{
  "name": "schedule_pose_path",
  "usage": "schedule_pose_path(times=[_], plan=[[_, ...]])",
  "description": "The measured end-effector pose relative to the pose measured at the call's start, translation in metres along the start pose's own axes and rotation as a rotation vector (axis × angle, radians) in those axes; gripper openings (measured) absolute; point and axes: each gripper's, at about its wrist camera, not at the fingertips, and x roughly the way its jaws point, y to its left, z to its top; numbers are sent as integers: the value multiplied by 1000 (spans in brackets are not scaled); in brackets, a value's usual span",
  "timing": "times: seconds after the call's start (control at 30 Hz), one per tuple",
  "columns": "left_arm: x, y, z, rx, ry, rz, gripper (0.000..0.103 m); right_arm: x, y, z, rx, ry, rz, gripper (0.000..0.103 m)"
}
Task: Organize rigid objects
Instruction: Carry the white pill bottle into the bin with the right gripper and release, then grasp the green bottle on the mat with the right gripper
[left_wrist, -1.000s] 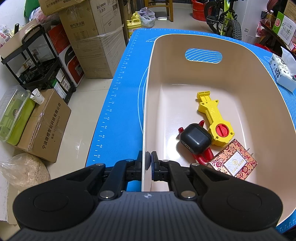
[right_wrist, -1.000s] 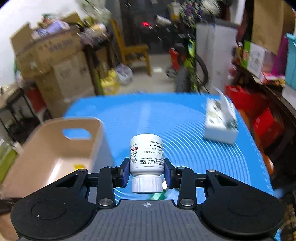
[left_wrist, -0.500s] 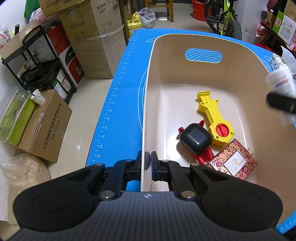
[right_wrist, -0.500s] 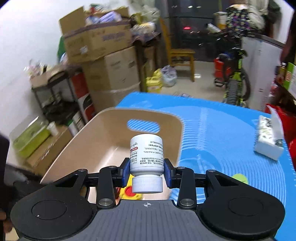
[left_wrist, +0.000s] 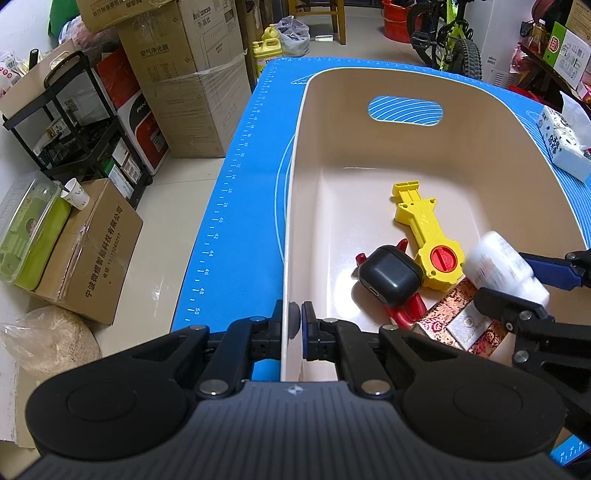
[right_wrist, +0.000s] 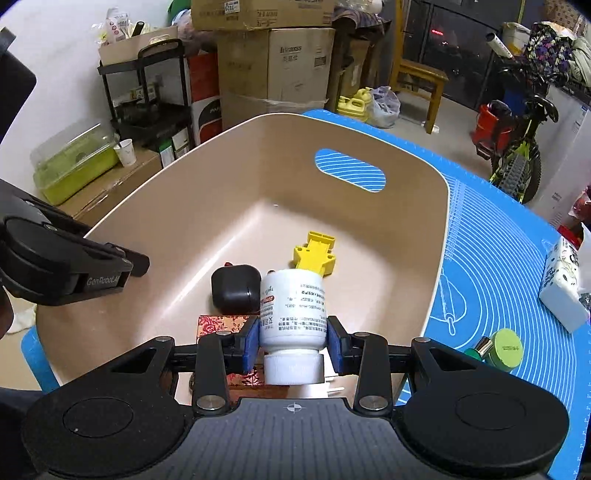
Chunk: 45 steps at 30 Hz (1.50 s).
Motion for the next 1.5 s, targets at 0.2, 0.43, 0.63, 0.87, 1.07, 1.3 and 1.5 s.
schedule_pose_path(times=[0.2,0.43,0.63,0.87,1.07,1.3,1.5], plan=[[0,0,0,1,0,1,9,-5,-8,-1,26,0,17,51],[0,-1,1,2,0,4,9,-23,-24,4,93,-46,46,66],[-1,-1,1,2,-1,4,9,-48,-40,10,133,-133,14,67],[-1,-1,1,2,-1,3,9,-57,-84,8,241,-194,-111,68],[-1,-2,1,2,-1,5,9,-56,-128,0,355,-193,-159,69],[-1,-2,1,3,0,6,9,-25,-164,-21,471,-127,-221,69],[-1,-1,1,-3,0,0,9,14,-184,-41,586,-12,-213,69]])
